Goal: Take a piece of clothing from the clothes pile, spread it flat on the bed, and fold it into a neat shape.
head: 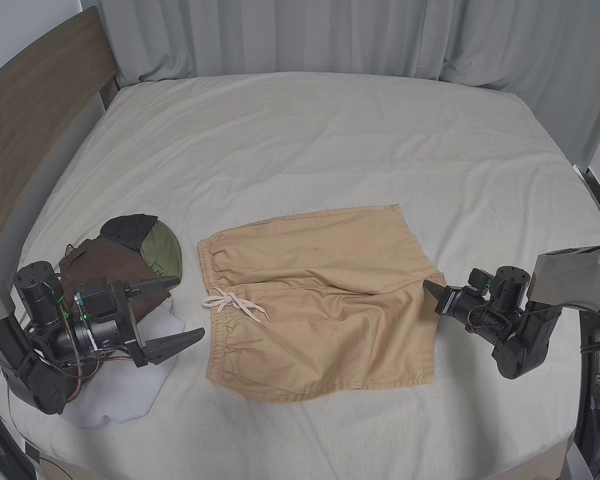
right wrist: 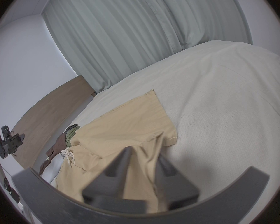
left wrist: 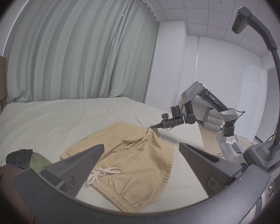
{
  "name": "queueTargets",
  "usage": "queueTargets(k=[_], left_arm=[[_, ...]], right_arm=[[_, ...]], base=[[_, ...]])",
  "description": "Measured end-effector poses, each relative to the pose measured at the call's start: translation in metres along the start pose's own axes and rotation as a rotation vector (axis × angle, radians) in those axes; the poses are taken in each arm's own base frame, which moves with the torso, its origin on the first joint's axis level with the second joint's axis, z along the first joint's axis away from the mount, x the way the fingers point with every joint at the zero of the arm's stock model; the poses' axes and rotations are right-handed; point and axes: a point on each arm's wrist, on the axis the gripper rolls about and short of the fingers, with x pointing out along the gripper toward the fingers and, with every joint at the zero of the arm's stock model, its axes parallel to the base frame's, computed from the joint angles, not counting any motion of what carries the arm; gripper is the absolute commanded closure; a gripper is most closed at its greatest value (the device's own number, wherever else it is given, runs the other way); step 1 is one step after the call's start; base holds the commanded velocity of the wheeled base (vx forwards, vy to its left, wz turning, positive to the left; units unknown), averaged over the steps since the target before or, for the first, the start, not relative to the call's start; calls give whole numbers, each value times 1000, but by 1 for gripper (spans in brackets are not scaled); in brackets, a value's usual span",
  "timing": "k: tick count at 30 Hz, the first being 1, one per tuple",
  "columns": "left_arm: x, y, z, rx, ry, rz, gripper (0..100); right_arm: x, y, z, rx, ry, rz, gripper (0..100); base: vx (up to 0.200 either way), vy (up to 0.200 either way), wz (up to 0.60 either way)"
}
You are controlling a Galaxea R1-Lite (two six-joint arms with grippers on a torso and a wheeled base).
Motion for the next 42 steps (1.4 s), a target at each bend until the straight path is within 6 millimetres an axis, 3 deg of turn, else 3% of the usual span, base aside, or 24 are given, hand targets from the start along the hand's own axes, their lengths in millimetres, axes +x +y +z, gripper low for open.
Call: queueTargets(k=[6, 19, 29, 42], left_arm=[[0, 0, 0, -3, 1, 0, 0], [0, 1, 0, -4, 1, 4, 0], [-1, 1, -1, -6, 3, 6, 0], [-1, 1, -1, -4, 3, 4, 0]], right_arm=[[-7, 2, -1, -13, 23, 5, 0], [-58, 8, -24, -77, 234, 85, 0], [-85, 10, -42, -78, 368, 144, 0], [-89, 8, -60, -47, 444, 137, 0]], base=[[0, 0, 0], [0, 0, 0], [0, 0, 0], [0, 0, 0]])
